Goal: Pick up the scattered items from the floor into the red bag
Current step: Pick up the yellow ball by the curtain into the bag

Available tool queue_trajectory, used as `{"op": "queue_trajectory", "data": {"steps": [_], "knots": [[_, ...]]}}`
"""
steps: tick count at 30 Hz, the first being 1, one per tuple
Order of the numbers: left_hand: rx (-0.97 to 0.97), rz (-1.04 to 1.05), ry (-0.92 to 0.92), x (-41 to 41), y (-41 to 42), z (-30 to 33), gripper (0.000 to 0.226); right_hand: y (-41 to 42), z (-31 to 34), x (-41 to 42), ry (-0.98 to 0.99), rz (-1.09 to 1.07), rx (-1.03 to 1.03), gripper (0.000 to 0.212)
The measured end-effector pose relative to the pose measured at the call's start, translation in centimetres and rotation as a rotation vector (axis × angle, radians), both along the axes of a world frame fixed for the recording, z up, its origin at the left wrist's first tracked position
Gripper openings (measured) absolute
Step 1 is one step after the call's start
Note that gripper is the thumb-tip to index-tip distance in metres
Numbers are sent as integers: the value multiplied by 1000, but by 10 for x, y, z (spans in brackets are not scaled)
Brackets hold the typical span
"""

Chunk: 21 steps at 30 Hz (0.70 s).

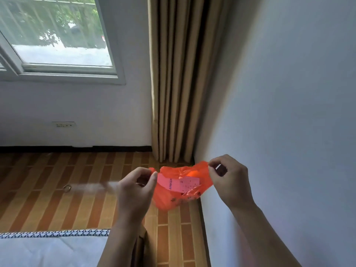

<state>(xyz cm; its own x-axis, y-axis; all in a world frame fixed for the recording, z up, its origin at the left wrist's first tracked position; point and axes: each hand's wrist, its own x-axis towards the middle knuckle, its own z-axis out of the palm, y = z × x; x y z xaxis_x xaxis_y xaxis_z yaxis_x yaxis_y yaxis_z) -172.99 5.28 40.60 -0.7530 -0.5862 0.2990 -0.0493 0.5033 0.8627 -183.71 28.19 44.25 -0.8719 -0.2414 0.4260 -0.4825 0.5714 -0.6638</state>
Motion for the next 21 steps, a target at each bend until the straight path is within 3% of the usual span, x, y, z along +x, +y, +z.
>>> {"op": "queue_trajectory", "data": {"steps": [12, 21], "knots": [[95, -12, -145, -132, -97, -86, 14, -82, -85, -117, -169, -62, 143, 27], [34, -122, -318, -216, -157, -152, 16, -135, -143, -180, -304, -75, 289, 28]]}}
